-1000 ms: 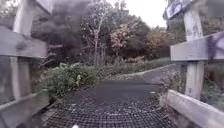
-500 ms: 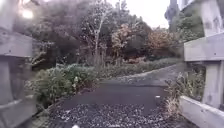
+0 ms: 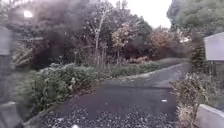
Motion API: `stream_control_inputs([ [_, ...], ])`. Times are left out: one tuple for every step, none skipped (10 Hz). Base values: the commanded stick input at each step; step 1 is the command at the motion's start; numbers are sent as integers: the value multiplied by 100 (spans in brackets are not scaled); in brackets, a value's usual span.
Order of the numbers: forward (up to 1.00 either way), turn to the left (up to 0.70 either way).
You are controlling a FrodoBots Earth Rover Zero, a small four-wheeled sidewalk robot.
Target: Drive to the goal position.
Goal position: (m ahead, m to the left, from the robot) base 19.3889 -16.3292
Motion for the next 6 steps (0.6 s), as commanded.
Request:
stream_control_inputs([
  [45,-27],
  [45,-27],
  [45,-27],
  [45,-27],
  [45,-27],
  [45,-27],
])
